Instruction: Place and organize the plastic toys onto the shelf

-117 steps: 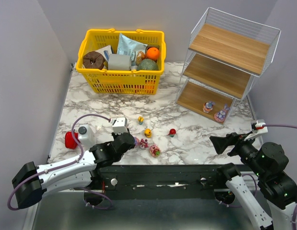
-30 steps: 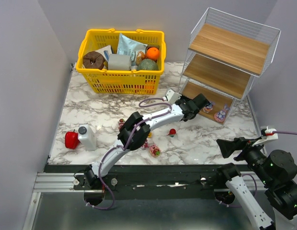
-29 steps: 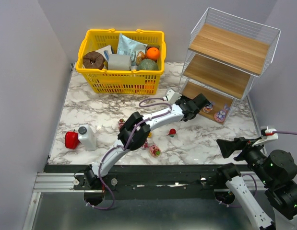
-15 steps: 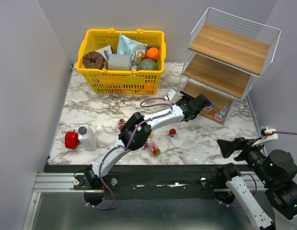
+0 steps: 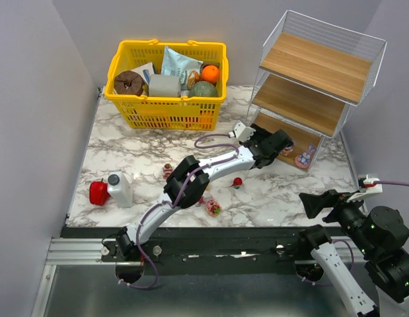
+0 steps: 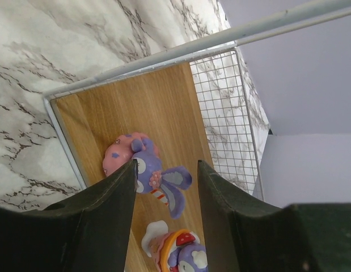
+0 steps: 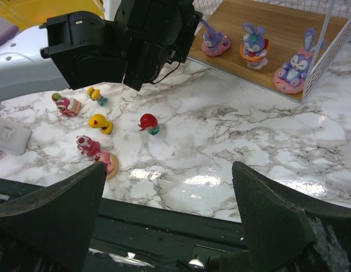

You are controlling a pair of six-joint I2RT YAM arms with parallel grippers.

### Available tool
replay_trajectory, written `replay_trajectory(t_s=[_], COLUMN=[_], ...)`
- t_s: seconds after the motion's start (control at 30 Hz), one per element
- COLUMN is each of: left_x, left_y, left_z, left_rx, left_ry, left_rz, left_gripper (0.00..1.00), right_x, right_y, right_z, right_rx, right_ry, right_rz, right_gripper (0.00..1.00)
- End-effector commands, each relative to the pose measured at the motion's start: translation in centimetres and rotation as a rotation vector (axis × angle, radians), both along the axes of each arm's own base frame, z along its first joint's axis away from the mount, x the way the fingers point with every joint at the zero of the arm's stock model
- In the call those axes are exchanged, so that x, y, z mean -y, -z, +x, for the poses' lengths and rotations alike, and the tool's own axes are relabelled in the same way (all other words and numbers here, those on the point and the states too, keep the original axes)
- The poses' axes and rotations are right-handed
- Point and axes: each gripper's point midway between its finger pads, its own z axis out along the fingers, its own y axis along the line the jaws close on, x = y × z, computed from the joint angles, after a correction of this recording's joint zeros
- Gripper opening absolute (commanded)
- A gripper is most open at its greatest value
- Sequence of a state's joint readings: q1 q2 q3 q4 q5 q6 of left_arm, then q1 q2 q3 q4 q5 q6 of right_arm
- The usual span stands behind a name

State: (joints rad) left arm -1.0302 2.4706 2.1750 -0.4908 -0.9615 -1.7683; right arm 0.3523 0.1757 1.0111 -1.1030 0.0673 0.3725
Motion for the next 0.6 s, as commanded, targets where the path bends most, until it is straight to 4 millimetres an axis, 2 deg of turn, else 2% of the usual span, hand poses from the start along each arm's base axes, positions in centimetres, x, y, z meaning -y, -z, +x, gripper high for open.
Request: replay_trajectory(t_s=[0.0, 0.17, 0.2, 0.27, 0.3, 0.33, 0.37, 0.4, 0.43, 0.47, 0.5, 0.53, 0.57], left_x=[-1.4, -2.0, -2.1, -2.6, -2.9, -3.4, -3.6, -3.9, -4.4, -4.6, -5.0, -5.7, -6.0], left_y=[-3.8, -5.1, -6.4, -6.5, -7.9, -7.3, -7.5, -9.0, -8.3, -8.7, -10.4, -9.7, -10.1], left_z=[-0.1, -1.1, -1.3, -2.1, -2.4, -2.8, -3.1, -3.3, -3.8, -4.2, -4.9, -5.5, -6.0], left_rx=[0.089, 0.129, 0.145, 0.158, 0.172, 0.169, 0.174, 0.189, 0.181, 0.183, 0.204, 0.196, 0.201], left_ry=[-0.05, -0.057, -0.06, -0.065, -0.071, -0.073, -0.071, -0.072, -0.068, -0.059, -0.058, -0.052, -0.038], left_rz=[0.034, 0.056, 0.035, 0.054, 0.028, 0.045, 0.043, 0.012, 0.029, 0.039, 0.015, 0.048, 0.066], left_gripper=[0.56, 0.58, 0.58, 0.59, 0.59, 0.6, 0.6, 0.61, 0.61, 0.62, 0.63, 0.65, 0.66], right_x=[0.9, 1.6, 1.8, 2.1, 2.2, 2.2, 2.3, 2.4, 2.3, 2.0, 1.8, 1.5, 0.9], right_y=[-0.4, -0.3, -0.2, -0.4, -0.5, -0.6, -0.7, -0.7, -0.8, -0.9, -0.8, -0.6, -0.5], right_z=[-0.6, -0.8, -0.7, -0.9, -0.9, -1.0, -1.0, -1.0, -1.0, -1.0, -0.9, -0.6, -0.5], right_rx=[0.02, -0.017, -0.032, -0.037, -0.037, -0.034, -0.029, -0.026, -0.013, -0.007, -0.004, -0.006, -0.01], right_ry=[0.029, 0.066, 0.078, 0.095, 0.098, 0.098, 0.101, 0.104, 0.1, 0.085, 0.076, 0.062, 0.034], right_rz=[-0.014, -0.027, -0.033, -0.037, -0.038, -0.037, -0.036, -0.038, -0.034, -0.029, -0.027, -0.033, -0.027], right_gripper=[0.99, 1.0, 1.0, 1.0, 1.0, 1.0, 1.0, 1.0, 1.0, 1.0, 1.0, 1.0, 1.0])
